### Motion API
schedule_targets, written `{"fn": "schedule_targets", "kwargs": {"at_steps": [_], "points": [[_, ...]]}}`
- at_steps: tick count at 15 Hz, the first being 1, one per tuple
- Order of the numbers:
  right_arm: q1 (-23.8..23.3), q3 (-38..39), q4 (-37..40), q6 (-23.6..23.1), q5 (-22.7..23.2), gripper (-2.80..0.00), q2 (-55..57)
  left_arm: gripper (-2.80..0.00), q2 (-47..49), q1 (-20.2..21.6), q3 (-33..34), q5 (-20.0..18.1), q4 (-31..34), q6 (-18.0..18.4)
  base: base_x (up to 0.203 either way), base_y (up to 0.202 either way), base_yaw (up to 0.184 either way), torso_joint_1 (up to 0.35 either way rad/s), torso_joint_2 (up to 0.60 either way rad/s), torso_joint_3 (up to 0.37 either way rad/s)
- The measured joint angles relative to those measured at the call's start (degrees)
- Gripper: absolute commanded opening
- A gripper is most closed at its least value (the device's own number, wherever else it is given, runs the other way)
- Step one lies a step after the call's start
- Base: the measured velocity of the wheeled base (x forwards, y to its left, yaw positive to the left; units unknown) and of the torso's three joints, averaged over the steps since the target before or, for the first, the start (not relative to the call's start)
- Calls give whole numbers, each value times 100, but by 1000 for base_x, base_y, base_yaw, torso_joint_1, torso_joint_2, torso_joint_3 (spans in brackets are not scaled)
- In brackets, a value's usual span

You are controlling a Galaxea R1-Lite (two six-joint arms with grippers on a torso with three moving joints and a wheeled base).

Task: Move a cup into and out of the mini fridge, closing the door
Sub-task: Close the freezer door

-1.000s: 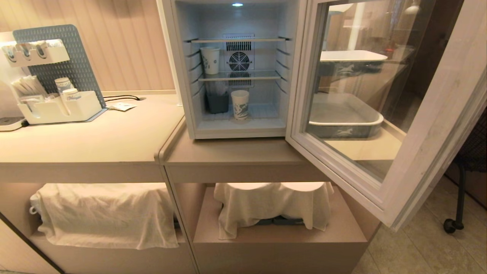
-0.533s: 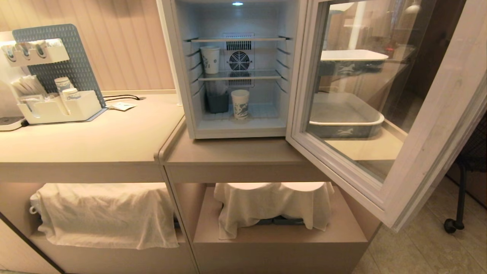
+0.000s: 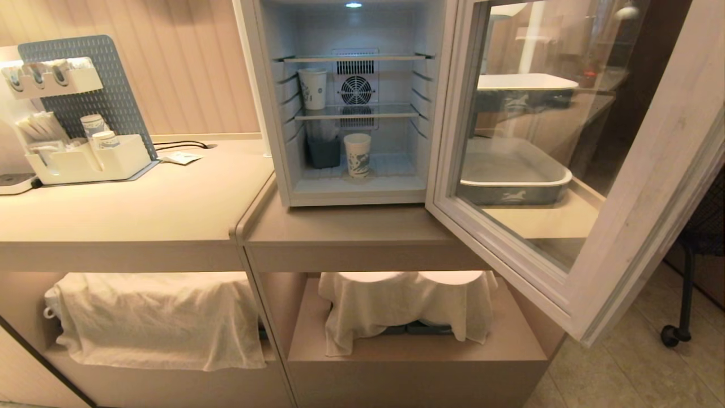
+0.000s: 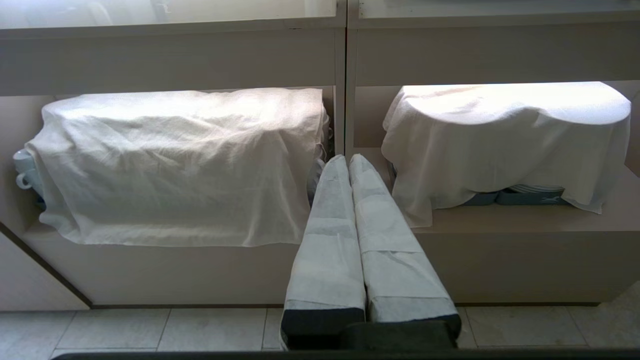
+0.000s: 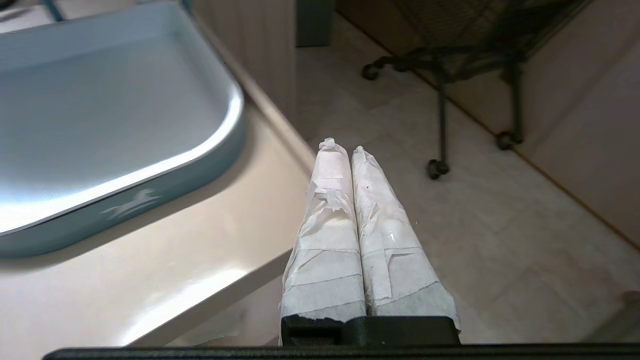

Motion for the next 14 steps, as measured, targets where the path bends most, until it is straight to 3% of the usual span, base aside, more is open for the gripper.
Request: {"fn": "schedule_targets", "kwargs": {"at_steps": [8,10,14], "points": [[1626,37,299,967,277,-280,-150,-280,0,0,0,-2,0,2,0,0,0,0,0,0],[2234,34,387,1153,278,-280,-242,-280,0,0,0,0,0,0,0,0,0,0,0,0],[3939,-49,381,1920,267,-280,-366,-280,0,0,0,0,0,-4,0,0,0,0,0,0]]}}
